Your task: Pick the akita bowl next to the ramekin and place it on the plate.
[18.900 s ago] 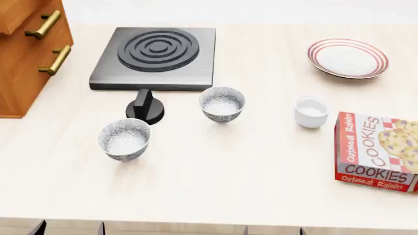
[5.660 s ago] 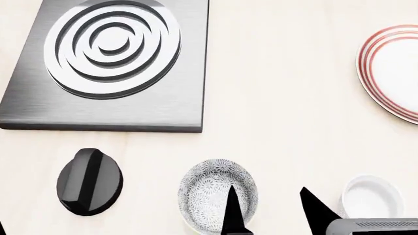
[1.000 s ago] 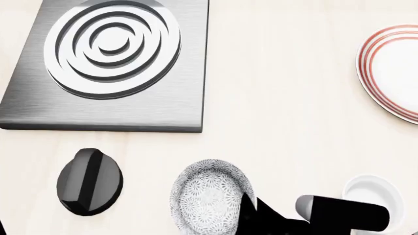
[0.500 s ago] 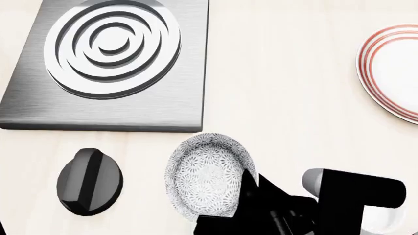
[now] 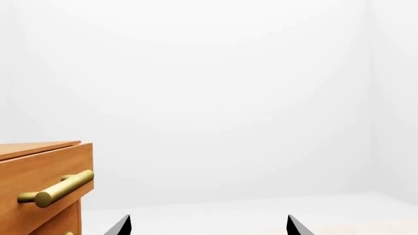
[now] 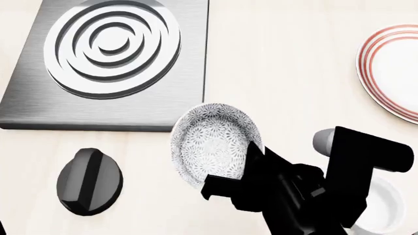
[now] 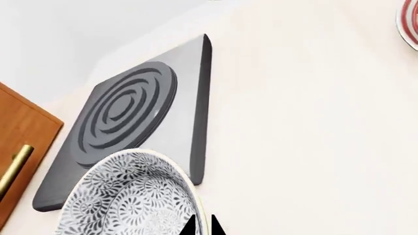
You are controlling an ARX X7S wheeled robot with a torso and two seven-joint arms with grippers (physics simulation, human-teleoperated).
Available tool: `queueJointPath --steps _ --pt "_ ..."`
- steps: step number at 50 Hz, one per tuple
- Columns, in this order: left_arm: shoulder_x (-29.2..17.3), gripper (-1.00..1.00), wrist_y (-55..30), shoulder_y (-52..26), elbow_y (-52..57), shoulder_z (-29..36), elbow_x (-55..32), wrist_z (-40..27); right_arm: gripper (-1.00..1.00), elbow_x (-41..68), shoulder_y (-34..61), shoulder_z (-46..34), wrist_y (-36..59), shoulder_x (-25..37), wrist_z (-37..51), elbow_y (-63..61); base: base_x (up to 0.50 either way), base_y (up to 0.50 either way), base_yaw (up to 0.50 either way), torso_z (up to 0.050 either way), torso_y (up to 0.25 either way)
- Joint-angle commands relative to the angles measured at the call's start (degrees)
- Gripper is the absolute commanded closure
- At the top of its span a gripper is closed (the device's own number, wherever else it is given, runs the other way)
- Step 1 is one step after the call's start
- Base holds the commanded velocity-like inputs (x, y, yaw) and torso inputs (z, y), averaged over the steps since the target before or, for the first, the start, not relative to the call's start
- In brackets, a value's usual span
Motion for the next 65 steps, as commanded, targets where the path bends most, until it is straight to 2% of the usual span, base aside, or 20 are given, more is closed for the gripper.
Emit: queueJointPath --steps 1,33,65 --pt "0.19 -1.0 -0.15 -0.2 0.03 0.13 -0.01 -0.12 1.0 4.4 4.05 2.36 1.05 -0.65 -0.71 2.55 0.0 0.0 0.0 0.0 0.0" --pt "0.09 -1.0 -0.12 -0.62 0.05 0.63 0.02 -0.21 1.0 11.39 13.56 3.73 6.49 -4.45 -4.54 16.15 0.0 0.0 0.0 0.0 0.0" --pt "-0.01 -1.0 0.0 -1.08 -0.01 0.18 -0.74 0.0 1.0 12.89 21.76 2.9 12.37 -8.56 -10.56 34.42 0.0 0.0 0.0 0.0 0.0"
